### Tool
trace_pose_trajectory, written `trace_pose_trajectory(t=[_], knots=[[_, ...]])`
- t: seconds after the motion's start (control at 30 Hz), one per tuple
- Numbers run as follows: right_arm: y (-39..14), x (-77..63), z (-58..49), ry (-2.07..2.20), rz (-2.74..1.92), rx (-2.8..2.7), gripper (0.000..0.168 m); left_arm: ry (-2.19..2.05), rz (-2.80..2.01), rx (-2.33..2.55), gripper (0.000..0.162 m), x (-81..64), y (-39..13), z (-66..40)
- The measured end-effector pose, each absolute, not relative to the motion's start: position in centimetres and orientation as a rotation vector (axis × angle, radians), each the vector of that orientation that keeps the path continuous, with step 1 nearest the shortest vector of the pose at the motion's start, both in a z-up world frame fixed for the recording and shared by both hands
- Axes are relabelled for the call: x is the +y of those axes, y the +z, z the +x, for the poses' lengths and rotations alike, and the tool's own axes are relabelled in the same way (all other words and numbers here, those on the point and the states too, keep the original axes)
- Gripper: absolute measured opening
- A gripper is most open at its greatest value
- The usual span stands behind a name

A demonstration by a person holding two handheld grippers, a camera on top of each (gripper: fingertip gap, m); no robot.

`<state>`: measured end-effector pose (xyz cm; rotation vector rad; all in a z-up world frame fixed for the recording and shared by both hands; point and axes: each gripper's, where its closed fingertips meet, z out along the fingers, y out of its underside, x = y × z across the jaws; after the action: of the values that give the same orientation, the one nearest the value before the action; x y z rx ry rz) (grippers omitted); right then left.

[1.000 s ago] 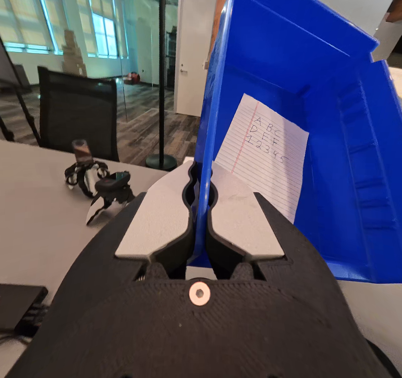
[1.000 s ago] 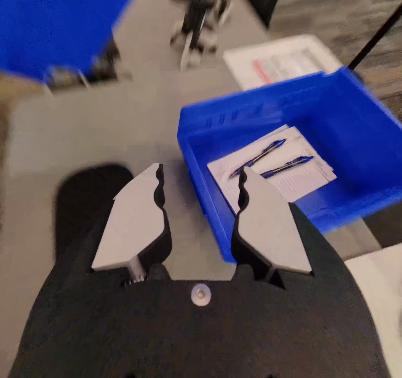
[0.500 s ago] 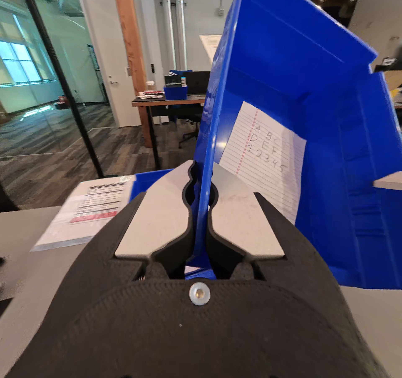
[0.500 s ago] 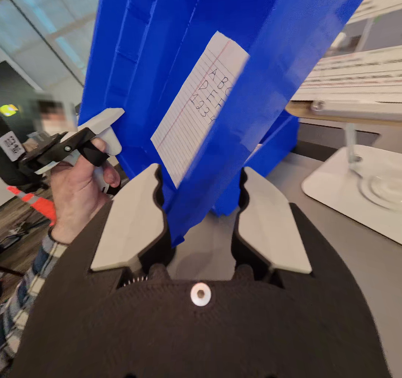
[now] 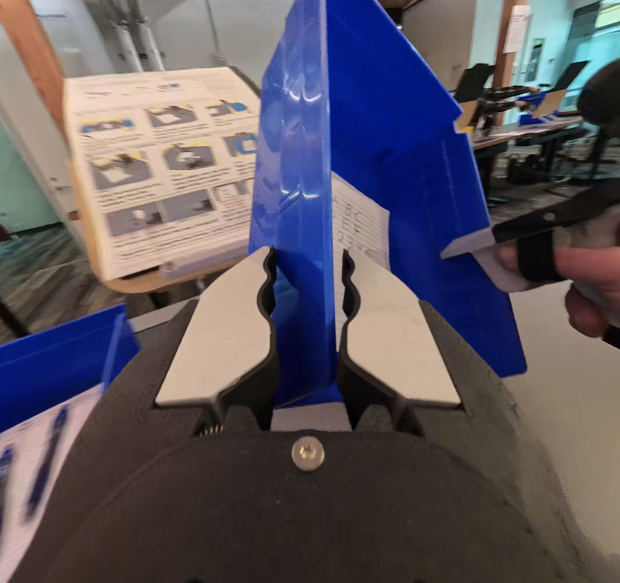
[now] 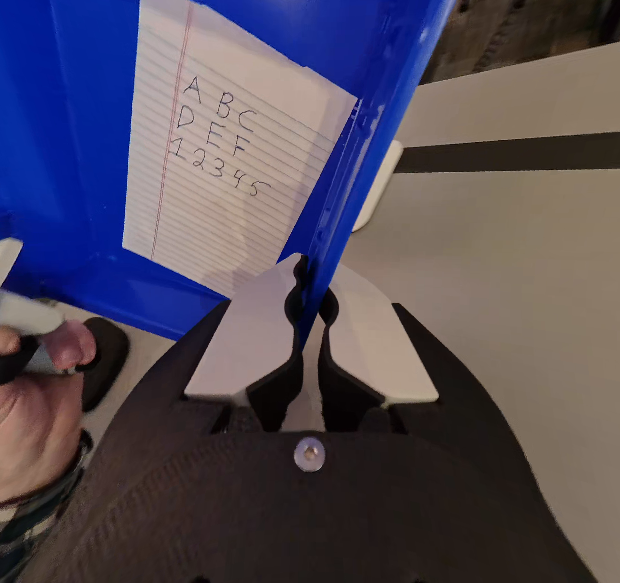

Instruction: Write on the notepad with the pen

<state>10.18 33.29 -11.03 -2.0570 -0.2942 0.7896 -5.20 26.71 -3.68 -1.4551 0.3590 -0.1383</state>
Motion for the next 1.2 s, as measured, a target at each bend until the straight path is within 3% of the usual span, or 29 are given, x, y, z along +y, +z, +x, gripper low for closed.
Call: trace_pose_trajectory(t=[0.3, 0.57, 0.83, 1.2], knots=[[-8.3, 36.6, 23.6, 0.407, -2.232, -0.299, 0.002, -0.692, -1.604, 0.369, 0.049, 29.4, -7.2, 6.8], [-12.2, 40.8, 29.5, 0.173, -2.538, -0.393, 0.002, -1.153, -1.877, 0.215, 0.052, 32.9, -12.7, 13.0], [-17.9, 43.2, 32.1, 0.113, -2.761, -0.436, 0.002, -1.224, -2.059, 0.255, 0.059, 34.6, -18.3, 16.0], [-20.9, 45.8, 32.9, 0.184, -2.862, -0.418, 0.002, -1.244, -2.166, 0.308, 0.067, 37.0, -19.4, 17.0]])
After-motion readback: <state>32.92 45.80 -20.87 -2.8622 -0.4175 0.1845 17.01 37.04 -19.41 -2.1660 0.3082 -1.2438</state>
